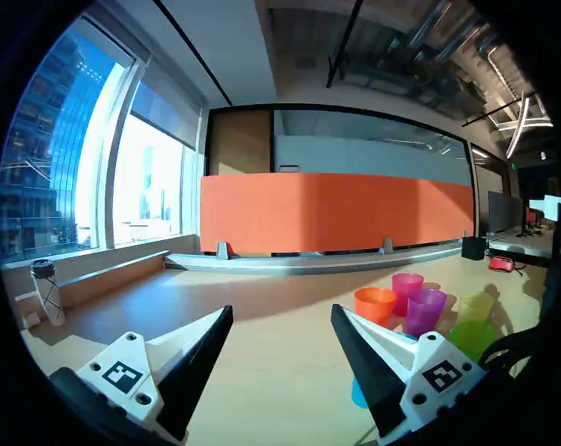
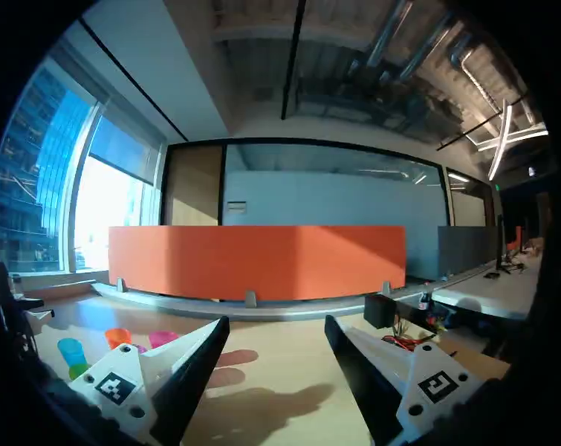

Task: Pour water

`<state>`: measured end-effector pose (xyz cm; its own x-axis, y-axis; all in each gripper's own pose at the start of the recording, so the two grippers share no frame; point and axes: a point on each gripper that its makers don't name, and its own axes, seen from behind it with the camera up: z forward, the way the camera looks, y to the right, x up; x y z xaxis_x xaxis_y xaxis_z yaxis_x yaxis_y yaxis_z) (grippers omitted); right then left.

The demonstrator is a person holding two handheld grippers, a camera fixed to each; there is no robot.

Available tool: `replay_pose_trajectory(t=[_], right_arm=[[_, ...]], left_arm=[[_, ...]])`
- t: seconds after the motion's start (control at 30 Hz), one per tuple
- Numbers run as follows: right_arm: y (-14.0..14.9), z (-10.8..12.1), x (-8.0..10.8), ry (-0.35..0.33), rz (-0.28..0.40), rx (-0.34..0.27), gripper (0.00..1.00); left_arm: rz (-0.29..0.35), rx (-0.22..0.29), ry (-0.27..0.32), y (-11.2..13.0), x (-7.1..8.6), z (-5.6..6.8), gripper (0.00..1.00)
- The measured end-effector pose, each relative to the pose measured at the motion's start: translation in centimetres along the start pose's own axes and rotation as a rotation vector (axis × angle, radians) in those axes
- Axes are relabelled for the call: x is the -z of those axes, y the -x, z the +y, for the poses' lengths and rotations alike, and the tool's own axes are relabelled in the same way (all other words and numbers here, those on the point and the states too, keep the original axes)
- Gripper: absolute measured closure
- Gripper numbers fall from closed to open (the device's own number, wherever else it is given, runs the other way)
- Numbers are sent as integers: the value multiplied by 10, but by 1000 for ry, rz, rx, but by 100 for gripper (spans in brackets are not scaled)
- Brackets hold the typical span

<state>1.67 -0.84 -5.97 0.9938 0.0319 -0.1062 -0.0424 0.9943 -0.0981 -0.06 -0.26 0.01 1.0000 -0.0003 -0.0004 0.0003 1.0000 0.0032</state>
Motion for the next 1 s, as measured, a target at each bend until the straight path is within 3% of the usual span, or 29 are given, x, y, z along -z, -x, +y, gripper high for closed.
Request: replay_pose_trajectory(t=[0.4, 1.0], right_arm=[[1, -6, -5, -32, 29, 50, 1], [64, -6, -18, -66, -18, -14, 1]], left_arm=[[0, 0, 0, 0, -1, -1, 2], [0, 0, 0, 0, 0, 0, 2]])
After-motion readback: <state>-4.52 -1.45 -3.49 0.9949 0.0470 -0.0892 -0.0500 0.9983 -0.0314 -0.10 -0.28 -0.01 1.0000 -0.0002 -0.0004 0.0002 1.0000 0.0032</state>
